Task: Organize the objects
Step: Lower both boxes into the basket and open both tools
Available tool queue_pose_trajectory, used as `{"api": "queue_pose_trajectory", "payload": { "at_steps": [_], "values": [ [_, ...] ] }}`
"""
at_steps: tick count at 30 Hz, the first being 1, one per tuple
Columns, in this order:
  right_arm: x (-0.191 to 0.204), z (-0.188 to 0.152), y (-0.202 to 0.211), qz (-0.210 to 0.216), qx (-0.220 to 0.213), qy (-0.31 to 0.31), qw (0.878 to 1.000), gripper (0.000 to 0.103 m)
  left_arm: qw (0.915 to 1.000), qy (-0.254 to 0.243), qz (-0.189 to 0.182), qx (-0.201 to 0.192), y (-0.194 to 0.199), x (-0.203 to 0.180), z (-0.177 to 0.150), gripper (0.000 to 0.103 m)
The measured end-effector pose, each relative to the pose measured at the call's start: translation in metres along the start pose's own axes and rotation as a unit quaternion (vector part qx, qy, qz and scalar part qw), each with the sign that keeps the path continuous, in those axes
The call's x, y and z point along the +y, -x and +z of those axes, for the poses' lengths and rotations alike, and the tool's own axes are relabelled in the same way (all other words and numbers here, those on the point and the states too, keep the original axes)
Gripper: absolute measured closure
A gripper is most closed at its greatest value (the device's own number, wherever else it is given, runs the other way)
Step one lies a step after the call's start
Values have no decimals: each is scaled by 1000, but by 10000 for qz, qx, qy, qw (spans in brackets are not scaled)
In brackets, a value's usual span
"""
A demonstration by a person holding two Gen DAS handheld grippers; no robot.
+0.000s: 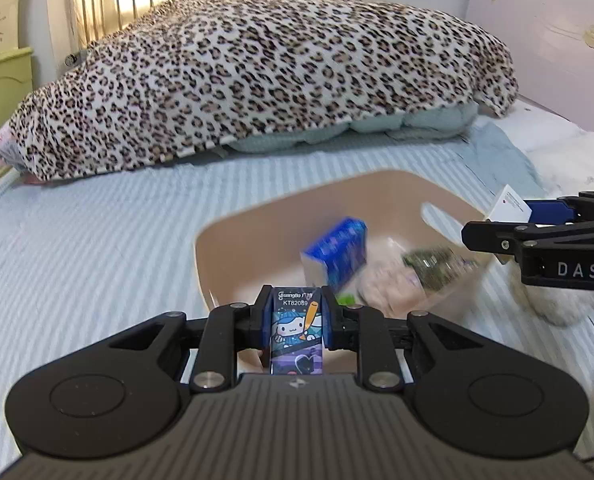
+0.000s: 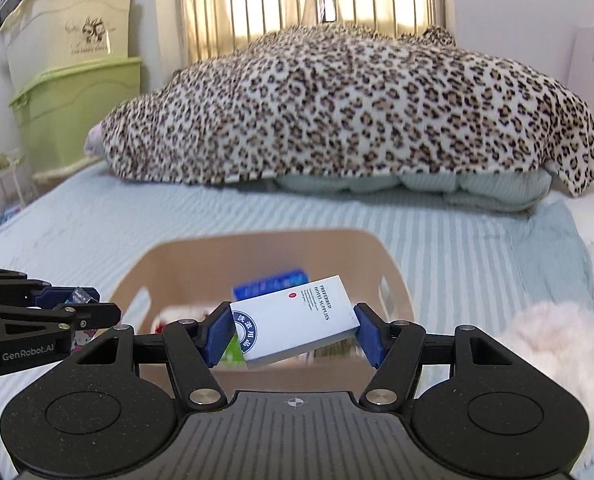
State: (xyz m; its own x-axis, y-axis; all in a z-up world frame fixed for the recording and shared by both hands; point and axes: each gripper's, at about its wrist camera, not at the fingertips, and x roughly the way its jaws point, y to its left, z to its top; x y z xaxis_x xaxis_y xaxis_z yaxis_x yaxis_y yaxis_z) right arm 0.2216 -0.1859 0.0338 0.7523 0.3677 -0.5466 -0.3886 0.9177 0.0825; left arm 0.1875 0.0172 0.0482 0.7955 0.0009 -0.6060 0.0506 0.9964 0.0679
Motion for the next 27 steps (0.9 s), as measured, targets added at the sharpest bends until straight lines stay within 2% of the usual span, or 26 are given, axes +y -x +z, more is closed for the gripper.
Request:
{"api": "queue_pose_trajectory", "payload": {
  "at_steps": [4,7,13,18,19,20,21,22,24,27],
  "values": [
    [1,16,-24,-68,-83,-77,9999,42,9998,-20,173,10,-27,2,17,78],
    [0,21,-47,-143,29,-154,9998,42,9993,117,223,272,-55,5,24,78],
    [0,11,-81,-374,396,-125,9984,41,9952,147,428,866,-103,1,13,78],
    [2,0,-101,-462,798,-23,9957,41,9914,165,456,1218,-120,0,2,78],
    [2,-2,-104,-487,875,4,9950,34,9914,154,466,1214,-119,0,2,77],
    [3,-3,-104,-524,888,3,9947,33,9915,165,448,1212,-117,0,3,77],
    [3,-5,-103,-516,871,-20,9949,31,9914,205,399,1232,-115,1,4,70],
    [4,-5,-101,-515,857,-62,9950,26,9908,258,392,1268,-113,2,5,51],
    [4,-5,-96,-518,816,-130,9952,18,9903,373,475,1254,-105,3,7,28],
    [2,-2,-80,-559,746,-271,9953,8,9911,440,486,1162,-91,5,11,27]
  ]
}}
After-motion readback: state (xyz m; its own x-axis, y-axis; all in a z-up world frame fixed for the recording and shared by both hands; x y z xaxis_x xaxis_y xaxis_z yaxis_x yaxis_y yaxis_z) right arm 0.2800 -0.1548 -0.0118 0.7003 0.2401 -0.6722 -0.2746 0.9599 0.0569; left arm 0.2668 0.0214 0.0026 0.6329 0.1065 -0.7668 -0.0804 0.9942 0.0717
